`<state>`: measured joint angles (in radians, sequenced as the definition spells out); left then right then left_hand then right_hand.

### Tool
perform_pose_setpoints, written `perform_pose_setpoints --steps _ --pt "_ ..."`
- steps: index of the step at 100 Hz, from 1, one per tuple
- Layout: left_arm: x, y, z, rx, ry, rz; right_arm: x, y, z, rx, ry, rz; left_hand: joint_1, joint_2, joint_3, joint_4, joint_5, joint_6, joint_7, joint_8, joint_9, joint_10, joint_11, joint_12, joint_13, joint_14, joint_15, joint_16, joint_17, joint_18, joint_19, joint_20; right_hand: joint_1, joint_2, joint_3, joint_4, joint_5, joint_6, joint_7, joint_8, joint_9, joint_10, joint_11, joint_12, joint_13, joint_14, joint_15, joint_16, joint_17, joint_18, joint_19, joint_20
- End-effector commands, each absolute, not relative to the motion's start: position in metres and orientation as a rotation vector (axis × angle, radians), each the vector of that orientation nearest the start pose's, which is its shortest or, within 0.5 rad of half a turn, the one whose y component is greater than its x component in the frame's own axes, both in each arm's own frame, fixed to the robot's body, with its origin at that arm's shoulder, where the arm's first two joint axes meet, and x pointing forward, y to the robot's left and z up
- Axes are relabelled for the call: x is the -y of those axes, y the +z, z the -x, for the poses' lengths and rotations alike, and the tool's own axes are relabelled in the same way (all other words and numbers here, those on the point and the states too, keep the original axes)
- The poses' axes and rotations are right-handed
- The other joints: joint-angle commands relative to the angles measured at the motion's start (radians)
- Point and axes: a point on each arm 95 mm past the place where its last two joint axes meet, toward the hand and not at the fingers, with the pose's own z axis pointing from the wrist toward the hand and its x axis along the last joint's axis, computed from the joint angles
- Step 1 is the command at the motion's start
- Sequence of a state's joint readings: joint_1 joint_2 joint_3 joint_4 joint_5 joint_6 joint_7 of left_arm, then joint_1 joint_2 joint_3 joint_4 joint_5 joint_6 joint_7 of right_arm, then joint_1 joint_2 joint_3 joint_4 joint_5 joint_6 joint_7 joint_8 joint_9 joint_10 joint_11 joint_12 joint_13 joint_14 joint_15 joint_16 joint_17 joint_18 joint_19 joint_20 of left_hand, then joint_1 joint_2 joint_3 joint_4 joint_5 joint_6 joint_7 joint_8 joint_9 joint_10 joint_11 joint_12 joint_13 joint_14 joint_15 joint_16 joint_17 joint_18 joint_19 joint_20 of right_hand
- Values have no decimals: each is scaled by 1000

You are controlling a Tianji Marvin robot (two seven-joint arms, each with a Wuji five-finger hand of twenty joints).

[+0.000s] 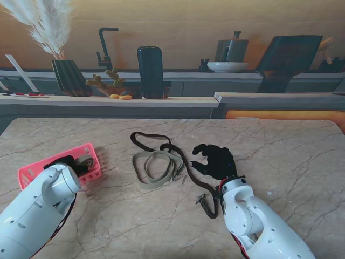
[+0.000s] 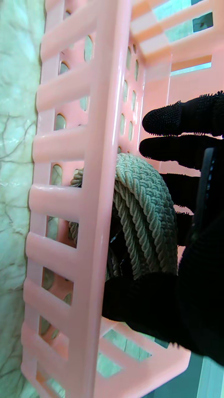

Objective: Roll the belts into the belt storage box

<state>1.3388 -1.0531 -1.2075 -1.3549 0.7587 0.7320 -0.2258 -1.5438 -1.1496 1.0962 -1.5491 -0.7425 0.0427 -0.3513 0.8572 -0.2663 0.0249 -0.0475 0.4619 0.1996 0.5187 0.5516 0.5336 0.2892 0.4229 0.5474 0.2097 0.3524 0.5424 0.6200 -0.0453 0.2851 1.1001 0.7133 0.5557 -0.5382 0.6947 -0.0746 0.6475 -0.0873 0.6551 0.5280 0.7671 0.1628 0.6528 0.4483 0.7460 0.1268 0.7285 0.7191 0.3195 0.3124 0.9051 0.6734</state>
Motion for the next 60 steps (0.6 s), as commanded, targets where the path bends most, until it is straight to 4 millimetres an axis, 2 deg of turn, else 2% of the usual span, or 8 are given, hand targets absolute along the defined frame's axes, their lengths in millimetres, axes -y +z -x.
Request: perform_pose_setpoints --steps 1,43,47,48,50,58,60 --pt "-121 -345 -448 -989 -725 1886 -37 -327 -394 -1112 1772 -1337 -23 -26 -10 35 -42 20 11 18 -16 -5 17 21 13 16 21 20 8 11 33 23 17 48 -21 0 11 -29 26 -7 17 9 12 14 18 6 18 14 -10 -11 -10 16" --pt "-121 -326 -435 -1024 -794 1787 -37 -327 -395 -1103 1776 -1339 -5 -70 41 41 -98 16 23 29 -21 -9 26 28 51 26 48 36 36 23 56 26 24 58 -36 0 7 -34 62 -20 19 8 16 13 20 8 23 14 -11 -11 -5 14" --pt "-120 -325 -434 -1030 -796 1773 -37 -327 -395 -1102 1777 -1338 -4 -81 88 40 -96 14 40 40 -12 -8 39 38 65 30 62 49 49 24 64 26 23 59 -37 0 6 -32 63 -22 20 9 17 13 19 8 23 14 -10 -11 -5 14" --pt "-120 -324 -434 -1031 -797 1769 -37 -327 -395 -1102 1777 -1338 -34 -100 163 33 -94 14 44 46 -7 -7 41 41 70 33 65 56 53 26 69 25 24 60 -37 1 6 -32 63 -22 19 9 17 13 20 8 24 14 -10 -11 -5 14" --pt "-120 -324 -434 -1033 -800 1761 -37 -327 -395 -1102 1777 -1338 -53 -113 223 28 -89 13 48 50 0 -7 44 44 80 35 70 62 59 29 75 26 23 60 -38 0 6 -32 64 -22 20 10 17 13 20 7 24 14 -11 -11 -5 14" --pt "-119 -322 -432 -1044 -807 1728 -37 -327 -395 -1100 1777 -1339 -41 -129 294 28 -75 7 83 69 27 -9 71 55 110 41 101 75 86 37 104 34 24 61 -39 1 5 -33 67 -25 20 10 17 13 20 6 24 14 -12 -12 -5 13" --pt "-119 -322 -432 -1049 -809 1718 -37 -327 -395 -1100 1777 -1339 -55 -140 343 23 -73 6 95 77 34 -8 77 57 118 43 109 78 92 39 113 32 24 62 -39 1 5 -33 68 -25 20 9 17 12 19 9 24 14 -12 -12 -5 13"
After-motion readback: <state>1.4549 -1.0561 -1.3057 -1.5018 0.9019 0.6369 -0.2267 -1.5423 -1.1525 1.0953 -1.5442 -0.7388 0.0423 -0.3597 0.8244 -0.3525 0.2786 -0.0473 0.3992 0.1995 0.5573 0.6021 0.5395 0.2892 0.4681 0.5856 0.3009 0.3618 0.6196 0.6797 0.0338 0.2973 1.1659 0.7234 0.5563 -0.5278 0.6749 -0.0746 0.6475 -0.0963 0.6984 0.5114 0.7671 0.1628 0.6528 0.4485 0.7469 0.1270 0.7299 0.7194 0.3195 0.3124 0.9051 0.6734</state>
